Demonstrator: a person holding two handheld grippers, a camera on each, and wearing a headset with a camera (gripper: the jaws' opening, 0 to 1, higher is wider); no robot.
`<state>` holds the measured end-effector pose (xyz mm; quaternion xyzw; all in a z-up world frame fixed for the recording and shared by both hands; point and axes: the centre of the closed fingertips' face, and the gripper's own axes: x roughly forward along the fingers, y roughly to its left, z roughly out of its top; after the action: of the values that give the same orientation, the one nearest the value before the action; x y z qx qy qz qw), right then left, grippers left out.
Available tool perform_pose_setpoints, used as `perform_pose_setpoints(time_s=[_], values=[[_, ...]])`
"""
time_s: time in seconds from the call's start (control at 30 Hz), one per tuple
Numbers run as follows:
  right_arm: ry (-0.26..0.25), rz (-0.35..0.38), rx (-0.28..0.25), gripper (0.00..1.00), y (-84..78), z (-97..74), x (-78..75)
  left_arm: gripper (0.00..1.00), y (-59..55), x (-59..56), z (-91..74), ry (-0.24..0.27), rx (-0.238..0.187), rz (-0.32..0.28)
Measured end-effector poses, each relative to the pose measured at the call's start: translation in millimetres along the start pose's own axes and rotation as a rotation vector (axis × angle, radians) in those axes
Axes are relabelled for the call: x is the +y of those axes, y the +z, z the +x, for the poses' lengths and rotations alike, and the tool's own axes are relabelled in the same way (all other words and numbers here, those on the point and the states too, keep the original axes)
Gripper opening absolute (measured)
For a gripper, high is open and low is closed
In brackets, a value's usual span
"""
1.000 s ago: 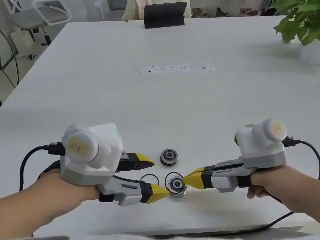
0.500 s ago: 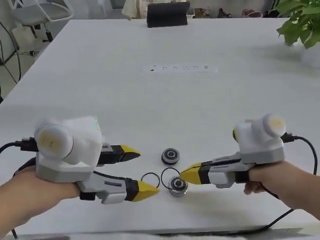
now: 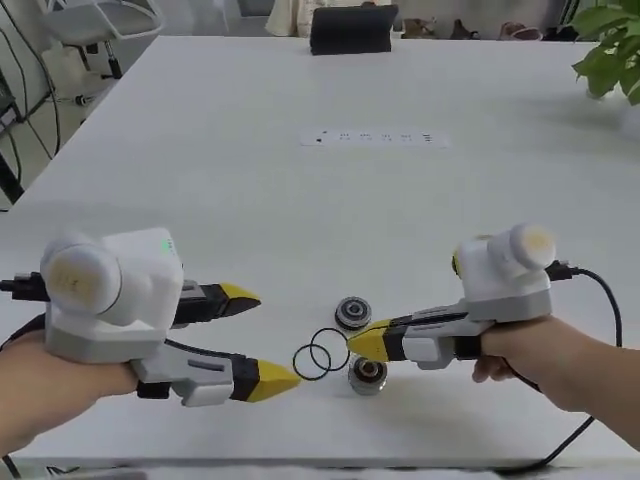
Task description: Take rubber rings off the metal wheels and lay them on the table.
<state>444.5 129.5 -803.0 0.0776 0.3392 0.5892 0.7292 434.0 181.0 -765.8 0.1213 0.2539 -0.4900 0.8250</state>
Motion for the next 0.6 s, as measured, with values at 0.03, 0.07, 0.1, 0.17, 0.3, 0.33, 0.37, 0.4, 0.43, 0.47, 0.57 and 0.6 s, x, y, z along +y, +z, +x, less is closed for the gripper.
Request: perform_pose_setpoints(time_s=[0.03, 0.07, 0.1, 0.17, 0.3, 0.33, 0.37, 0.4, 0.43, 0.47, 0.57, 0.6], values=[[0.0, -0.001, 0.002, 0.0, 0.1, 1.2, -0.2, 0.56, -1.0, 1.1, -0.9, 0.004, -0.001, -0.002], [0.0, -0.001, 0.003, 0.0, 0.4, 1.6, -1.9, 0.57, -1.5, 1.6, -1.6, 0.005, -0.002, -0.004], [0.0, -0.001, 0.005, 0.0, 0.7, 2.3, -3.0, 0.58, -1.7, 2.5, -2.3, 0.008, -0.005, -0.009], [-0.001, 0.0, 0.004, 0.0, 1.7, 4.2, -6.3, 0.59, -1.7, 3.4, -3.6, 0.014, -0.009, -0.014], [0.0, 0.001, 0.012, 0.0, 2.5, 9.4, -9.4, 0.59, -2.3, 5.1, -5.8, 0.022, -0.01, -0.018], [0.001, 0.0, 0.015, 0.0, 2.1, 10.5, -10.7, 0.6, -2.3, 5.4, -6.2, 0.023, -0.011, -0.021], [0.002, 0.0, 0.02, 0.0, 1.6, 12.4, -11.9, 0.6, -2.4, 5.7, -6.6, 0.025, -0.012, -0.023], [0.0, -0.001, 0.023, 0.0, 1.3, 13.9, -12.4, 0.6, -2.6, 6.4, -7.1, 0.028, -0.013, -0.024], [-0.004, -0.002, 0.024, 0.0, 0.9, 15.6, -14.0, 0.6, -2.8, 6.6, -7.4, 0.028, -0.013, -0.025], [-0.006, -0.001, 0.026, 0.0, 0.4, 16.9, -15.2, 0.6, -3.5, 7.1, -7.7, 0.03, -0.011, -0.029], [-0.011, 0.003, 0.032, 0.0, -1.3, 20.5, -18.2, 0.6, -4.9, 7.4, -8.5, 0.031, -0.007, -0.03], [-0.009, 0.004, 0.036, 0.0, -2.4, 21.6, -18.1, 0.6, -5.4, 7.6, -8.9, 0.032, -0.006, -0.031]])
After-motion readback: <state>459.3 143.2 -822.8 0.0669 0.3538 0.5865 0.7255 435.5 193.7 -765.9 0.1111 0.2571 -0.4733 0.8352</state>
